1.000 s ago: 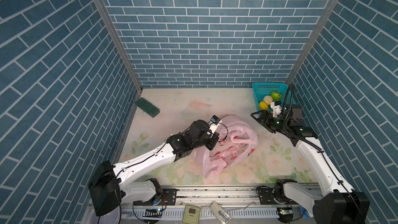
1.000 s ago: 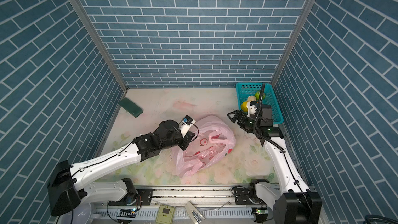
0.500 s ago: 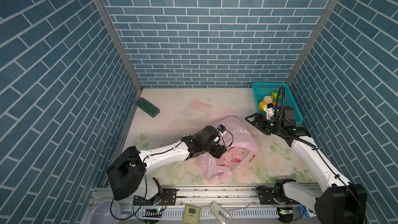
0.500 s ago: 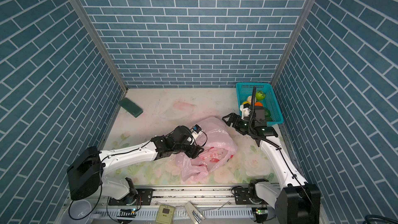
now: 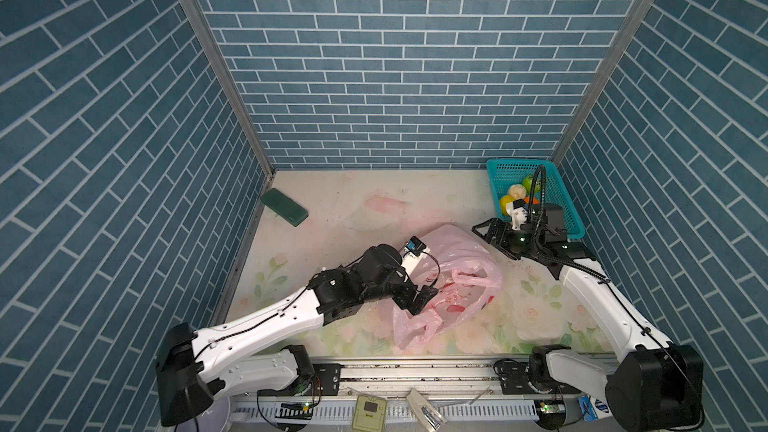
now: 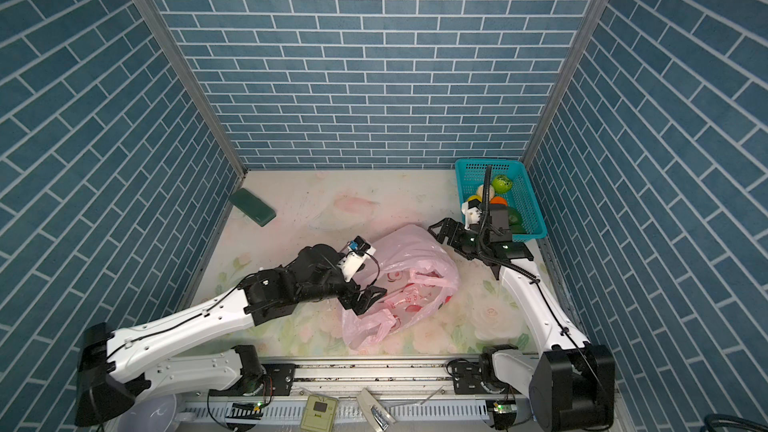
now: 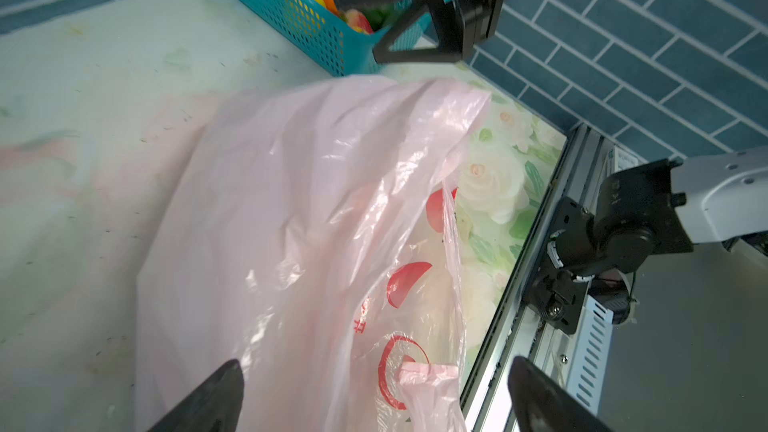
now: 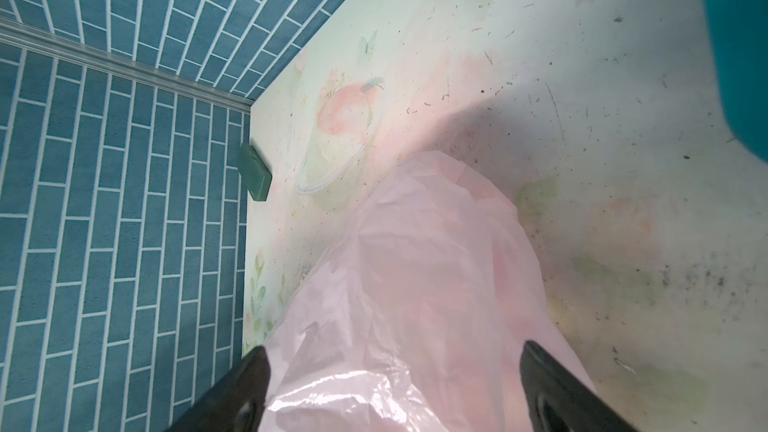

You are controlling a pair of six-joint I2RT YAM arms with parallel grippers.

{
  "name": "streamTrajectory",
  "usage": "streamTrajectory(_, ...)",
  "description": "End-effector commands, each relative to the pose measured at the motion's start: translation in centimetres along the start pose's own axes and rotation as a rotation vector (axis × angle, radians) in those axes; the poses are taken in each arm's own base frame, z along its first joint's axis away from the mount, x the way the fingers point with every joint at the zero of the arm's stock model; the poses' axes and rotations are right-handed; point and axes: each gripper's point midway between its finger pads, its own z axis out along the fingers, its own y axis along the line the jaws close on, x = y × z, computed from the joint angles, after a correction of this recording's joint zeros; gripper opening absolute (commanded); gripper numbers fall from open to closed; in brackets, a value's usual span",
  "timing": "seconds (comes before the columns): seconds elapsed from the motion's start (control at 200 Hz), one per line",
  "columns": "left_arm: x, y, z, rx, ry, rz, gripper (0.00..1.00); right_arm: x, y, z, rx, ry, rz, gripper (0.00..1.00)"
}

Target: Untie the knot of the plastic bag and take out the fruit

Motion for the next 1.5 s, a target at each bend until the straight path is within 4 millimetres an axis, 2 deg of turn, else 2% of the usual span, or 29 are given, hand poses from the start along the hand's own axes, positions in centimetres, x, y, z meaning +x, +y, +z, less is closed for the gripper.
streamTrajectory(0.0,-0.8,2.9,-2.9,-0.169,-0.067,-0.038,1.00,-1.0,-0.2,-0.7,0.035,-0.025,-0.077,0.93)
streamTrajectory(0.1,-0.9,5.9,-5.0,-0.314,-0.100,-0.075,1.00,-1.7,-0.7,-1.5,0.067,-0.054,-0.111,0.94)
streamTrajectory(0.17,-0.3,8.2,-6.0,-0.415,-0.096,-0.099,1.00,-2.3,-1.5,-2.4,0.103,-0.085,-0.142,0.95)
streamTrajectory(0.345,1.3,14.0,-9.1,-0.618,-0.138,-0.157,1.00,-4.2,-4.0,-4.1,0.236,-0.191,-0.237,0.99)
streamTrajectory(0.47,2.3,17.2,-11.3,-0.747,-0.158,-0.145,0.99,-5.7,-5.9,-4.7,0.333,-0.243,-0.286,0.99)
streamTrajectory(0.595,3.4,19.8,-12.8,-0.867,-0.141,-0.118,1.00,-7.3,-7.8,-5.0,0.423,-0.289,-0.331,0.99)
streamTrajectory(0.615,4.4,20.5,-12.7,-0.891,-0.118,-0.122,1.00,-7.5,-8.2,-5.1,0.437,-0.300,-0.337,0.99)
streamTrajectory(0.725,5.9,23.4,-13.7,-0.983,-0.122,-0.161,1.00,-8.4,-9.7,-5.0,0.484,-0.344,-0.378,0.99)
streamTrajectory(0.84,6.5,25.8,-14.3,-1.049,-0.172,-0.173,1.00,-9.0,-11.4,-4.5,0.516,-0.376,-0.412,0.99)
streamTrajectory(0.96,6.5,27.9,-14.1,-1.095,-0.219,-0.146,1.00,-9.7,-13.2,-3.5,0.536,-0.408,-0.438,0.99)
streamTrajectory(1.115,7.4,29.9,-12.1,-1.102,-0.233,-0.118,1.00,-9.6,-15.5,-2.0,0.562,-0.436,-0.449,0.99)
streamTrajectory(1.23,7.9,31.0,-11.0,-1.107,-0.244,-0.118,1.00,-9.3,-15.9,-1.2,0.539,-0.466,-0.471,0.99)
streamTrajectory(1.495,8.5,33.0,-9.4,-1.143,-0.307,-0.069,1.00,-9.3,-16.6,-1.0,0.552,-0.521,-0.518,0.99)
